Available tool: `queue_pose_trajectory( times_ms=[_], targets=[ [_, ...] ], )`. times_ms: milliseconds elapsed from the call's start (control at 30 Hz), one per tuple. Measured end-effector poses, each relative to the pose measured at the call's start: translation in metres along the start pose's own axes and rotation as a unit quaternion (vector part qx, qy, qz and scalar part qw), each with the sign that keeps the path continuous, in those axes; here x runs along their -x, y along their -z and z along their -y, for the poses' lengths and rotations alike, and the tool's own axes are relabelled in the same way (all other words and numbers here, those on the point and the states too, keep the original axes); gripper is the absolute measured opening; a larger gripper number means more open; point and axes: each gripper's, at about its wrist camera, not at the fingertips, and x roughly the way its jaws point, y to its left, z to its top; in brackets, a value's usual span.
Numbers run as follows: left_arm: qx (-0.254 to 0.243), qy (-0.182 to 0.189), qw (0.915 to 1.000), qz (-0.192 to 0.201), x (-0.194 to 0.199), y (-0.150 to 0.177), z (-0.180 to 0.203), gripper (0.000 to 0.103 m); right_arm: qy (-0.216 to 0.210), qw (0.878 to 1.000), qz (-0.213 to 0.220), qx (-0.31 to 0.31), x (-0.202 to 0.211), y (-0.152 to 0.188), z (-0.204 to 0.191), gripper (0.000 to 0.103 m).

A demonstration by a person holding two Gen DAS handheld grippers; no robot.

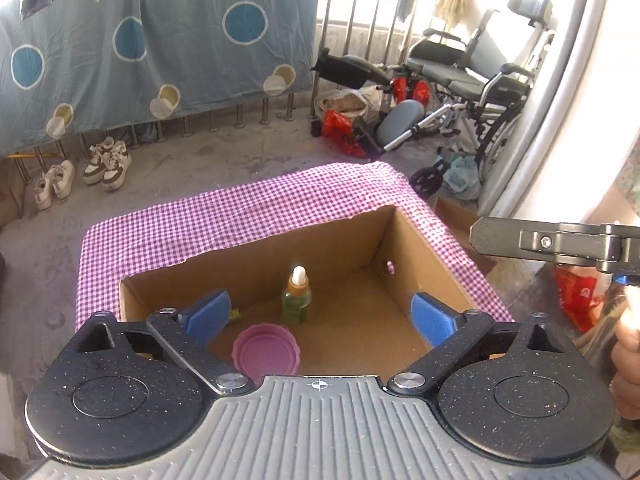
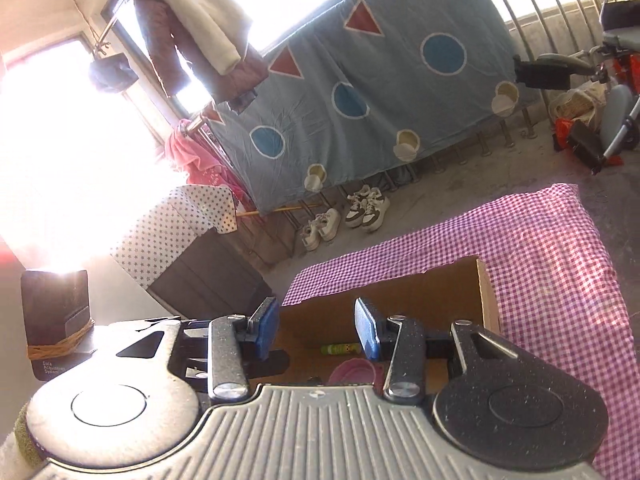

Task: Organize rigid objects
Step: 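Move the right tool to the gold-lidded round jar and close on it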

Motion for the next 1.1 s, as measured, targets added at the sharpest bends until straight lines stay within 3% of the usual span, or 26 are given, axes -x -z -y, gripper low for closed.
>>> queue_pose_trajectory(
  times_ms=[267,400,533,800,1100],
  targets=[
    [-0.002,0.055,0.9982,0.022,0.044,0.085,0.025,0.103,-0.018,0.998,0.002,-0.057,0.055,0.086,0.004,0.045],
    [-0.007,0.054,0.9982,0.026,0.033,0.137,0.041,0.103,-0.009,0.995,-0.022,-0.092,0.042,0.122,0.015,0.045],
    [0.01,0.066,0.9978,-0.003,0.001,0.17,0.052,0.102,-0.007,0.992,-0.066,-0.108,0.013,0.146,0.026,0.044],
    [0.002,0.038,0.999,-0.021,-0.043,0.187,0.065,0.095,0.015,0.987,-0.133,-0.089,-0.041,0.172,0.035,0.037],
    [-0.002,0.017,0.9997,-0.019,-0.057,0.19,0.065,0.095,0.015,0.984,-0.154,-0.09,-0.064,0.177,0.047,0.037]
  ],
)
